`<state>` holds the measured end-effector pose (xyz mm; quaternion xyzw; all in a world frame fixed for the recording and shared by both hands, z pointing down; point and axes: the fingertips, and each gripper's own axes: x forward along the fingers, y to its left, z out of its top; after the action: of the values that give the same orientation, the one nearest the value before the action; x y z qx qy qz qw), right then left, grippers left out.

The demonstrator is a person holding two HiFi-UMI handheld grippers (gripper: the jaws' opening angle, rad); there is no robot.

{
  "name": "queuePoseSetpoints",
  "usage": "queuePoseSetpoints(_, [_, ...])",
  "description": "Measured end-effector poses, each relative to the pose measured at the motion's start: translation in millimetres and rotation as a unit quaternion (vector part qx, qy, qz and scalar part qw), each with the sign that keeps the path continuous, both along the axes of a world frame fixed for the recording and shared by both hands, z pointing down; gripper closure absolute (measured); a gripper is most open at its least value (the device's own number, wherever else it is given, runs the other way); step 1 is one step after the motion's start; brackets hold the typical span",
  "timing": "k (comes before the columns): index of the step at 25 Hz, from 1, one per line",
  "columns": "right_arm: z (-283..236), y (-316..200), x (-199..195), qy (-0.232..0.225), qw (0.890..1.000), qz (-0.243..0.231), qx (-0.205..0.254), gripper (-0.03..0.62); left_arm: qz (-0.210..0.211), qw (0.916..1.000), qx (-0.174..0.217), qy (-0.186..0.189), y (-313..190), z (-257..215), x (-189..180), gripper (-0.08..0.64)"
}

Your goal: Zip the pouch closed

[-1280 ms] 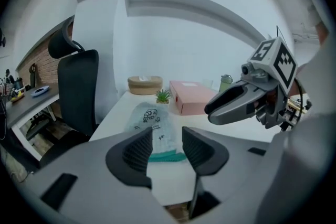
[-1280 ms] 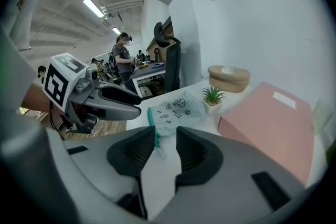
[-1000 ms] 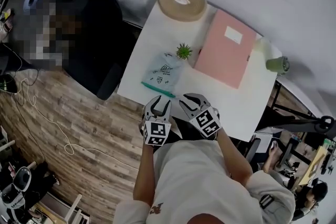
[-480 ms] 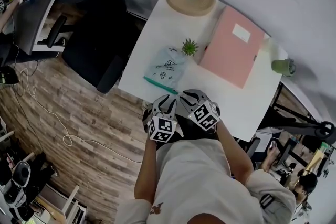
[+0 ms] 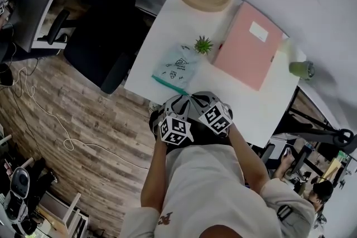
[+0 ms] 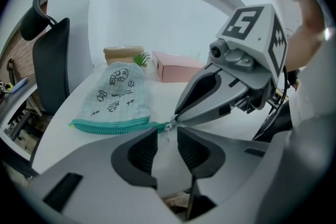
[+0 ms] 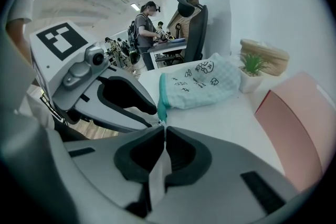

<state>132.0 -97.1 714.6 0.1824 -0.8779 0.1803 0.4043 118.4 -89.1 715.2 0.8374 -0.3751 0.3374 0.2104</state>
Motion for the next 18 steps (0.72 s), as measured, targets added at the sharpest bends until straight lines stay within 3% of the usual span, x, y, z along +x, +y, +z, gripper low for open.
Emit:
queuePoseSetpoints(7, [-1.9,4.5,-1.9,-0.037,0.999,0.014,-0.028,0.583,-0.004,0.9998,-0.010,-0.014,1.9,8.4,-0.1,0.454])
queuePoseSetpoints(11, [-2.3,3.5,-3.2,-0.044,0.999,0.015,-0.022,0.584,-0.016,0.9996,0.001,-0.023,-1.4,9.0,-1.0,0.539])
queuePoseSetpoints(18, [-3.0,4.5,-3.6,-0.033,0.999,0.014,-0.025,0.588,-0.005,0.9998,-0.011,-0.019,0.8,10.4,0.0,0.560])
